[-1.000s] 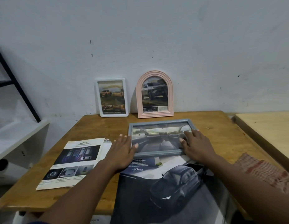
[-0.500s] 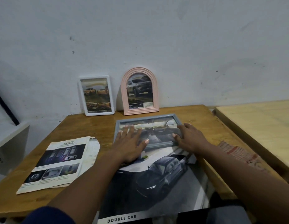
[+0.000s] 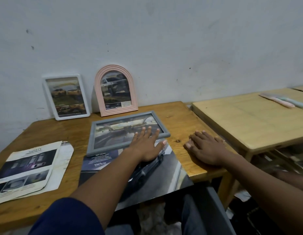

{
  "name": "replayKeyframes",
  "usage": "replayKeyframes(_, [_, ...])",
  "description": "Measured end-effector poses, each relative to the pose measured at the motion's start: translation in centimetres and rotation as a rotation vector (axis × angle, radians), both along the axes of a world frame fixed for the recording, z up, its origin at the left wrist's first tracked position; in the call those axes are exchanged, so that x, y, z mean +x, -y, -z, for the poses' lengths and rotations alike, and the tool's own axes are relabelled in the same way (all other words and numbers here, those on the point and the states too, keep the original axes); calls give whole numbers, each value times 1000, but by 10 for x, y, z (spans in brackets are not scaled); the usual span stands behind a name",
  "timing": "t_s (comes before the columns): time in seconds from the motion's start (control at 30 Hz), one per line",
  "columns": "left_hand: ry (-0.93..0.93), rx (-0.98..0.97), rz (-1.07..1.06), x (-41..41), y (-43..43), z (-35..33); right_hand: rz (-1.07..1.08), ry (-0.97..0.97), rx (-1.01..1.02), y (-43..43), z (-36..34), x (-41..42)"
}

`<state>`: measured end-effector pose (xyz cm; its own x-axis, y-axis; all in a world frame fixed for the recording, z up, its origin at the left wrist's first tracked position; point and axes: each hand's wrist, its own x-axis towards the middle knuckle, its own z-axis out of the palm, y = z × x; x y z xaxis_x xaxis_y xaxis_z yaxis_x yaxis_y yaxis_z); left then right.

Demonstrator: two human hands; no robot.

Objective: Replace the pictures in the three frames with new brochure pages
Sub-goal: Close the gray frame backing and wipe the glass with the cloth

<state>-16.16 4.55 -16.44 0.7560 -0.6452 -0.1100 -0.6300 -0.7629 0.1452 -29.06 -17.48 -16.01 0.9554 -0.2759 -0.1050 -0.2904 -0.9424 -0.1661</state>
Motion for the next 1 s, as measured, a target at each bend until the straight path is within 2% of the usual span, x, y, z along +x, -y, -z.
replayKeyframes(0.13, [-15, -18, -19, 1, -11, -4, -40, 54, -4, -2, 4, 4])
replayKeyframes(0.33, [21, -108, -131, 33, -65, -18, 22, 342, 179, -8, -14, 31])
replayKeyframes(0.43, [41, -161, -242, 59, -103, -25, -45, 437, 254, -20, -42, 75])
replayKeyframes(0.67, [62, -239, -472, 111, -168, -10, -340, 302, 343, -114, -92, 203])
replayKeyframes(0.83, [99, -218, -439, 117, -169, 2, -531, 304, 361, -189, -59, 259])
replayKeyframes(1.0, [133, -242, -455, 113, -170, 4, -665, 209, 234, -206, -11, 259])
